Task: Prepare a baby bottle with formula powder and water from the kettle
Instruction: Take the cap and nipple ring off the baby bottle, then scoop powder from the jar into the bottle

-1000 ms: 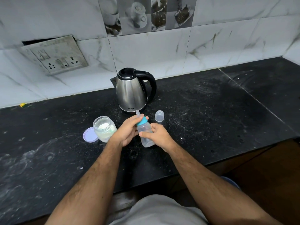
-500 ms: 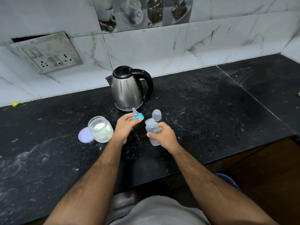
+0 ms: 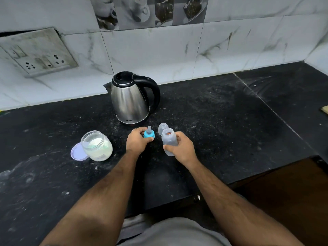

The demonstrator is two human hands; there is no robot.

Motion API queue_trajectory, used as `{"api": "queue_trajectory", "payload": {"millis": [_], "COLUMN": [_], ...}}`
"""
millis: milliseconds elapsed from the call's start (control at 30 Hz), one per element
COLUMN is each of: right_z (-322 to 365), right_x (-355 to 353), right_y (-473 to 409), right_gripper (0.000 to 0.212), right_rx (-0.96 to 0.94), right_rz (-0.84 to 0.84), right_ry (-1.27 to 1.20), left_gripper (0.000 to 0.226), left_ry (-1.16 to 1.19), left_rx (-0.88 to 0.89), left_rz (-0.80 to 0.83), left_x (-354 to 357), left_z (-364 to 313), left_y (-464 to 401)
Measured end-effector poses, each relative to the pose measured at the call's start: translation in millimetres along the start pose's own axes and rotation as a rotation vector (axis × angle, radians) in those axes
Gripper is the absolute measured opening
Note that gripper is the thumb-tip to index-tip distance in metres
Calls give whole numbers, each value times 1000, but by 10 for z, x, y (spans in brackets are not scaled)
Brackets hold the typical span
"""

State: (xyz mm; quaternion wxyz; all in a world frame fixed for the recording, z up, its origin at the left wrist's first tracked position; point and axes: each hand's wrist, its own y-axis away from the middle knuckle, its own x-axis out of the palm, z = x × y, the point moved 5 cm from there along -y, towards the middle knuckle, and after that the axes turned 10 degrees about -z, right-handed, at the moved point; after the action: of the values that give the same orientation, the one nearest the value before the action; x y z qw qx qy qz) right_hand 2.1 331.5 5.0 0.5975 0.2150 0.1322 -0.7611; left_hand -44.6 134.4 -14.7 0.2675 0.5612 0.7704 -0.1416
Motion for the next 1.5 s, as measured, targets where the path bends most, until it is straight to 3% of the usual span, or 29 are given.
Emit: {"api": "queue_trajectory", "payload": {"millis": [367, 533, 667, 767, 1133, 1500], "right_z": [-113, -102, -65, -8, 435, 507], "right_x": [60, 105, 190, 351, 1128, 1381], "right_y": [-145, -173, -171, -136, 275, 620], "right_gripper": [40, 39, 41, 43, 40, 52], "right_rx": [-31, -25, -22, -17, -70, -54], "right_rz": [75, 81, 76, 102, 259, 257], "right_ry": [4, -5, -14, -29, -47, -20], "left_gripper": [51, 71, 40, 25, 30, 34], "left_ry": [-116, -122, -64, 73, 192, 191], "left_rx": [-2, 9, 51, 69, 49, -9], "left_rz": [-16, -59, -201, -141, -47, -29], "left_x": [216, 202, -9, -109, -783, -1037], "left_z": [94, 130, 120, 158, 673, 1011], "left_y": [-153, -114, 102, 276, 589, 736]}}
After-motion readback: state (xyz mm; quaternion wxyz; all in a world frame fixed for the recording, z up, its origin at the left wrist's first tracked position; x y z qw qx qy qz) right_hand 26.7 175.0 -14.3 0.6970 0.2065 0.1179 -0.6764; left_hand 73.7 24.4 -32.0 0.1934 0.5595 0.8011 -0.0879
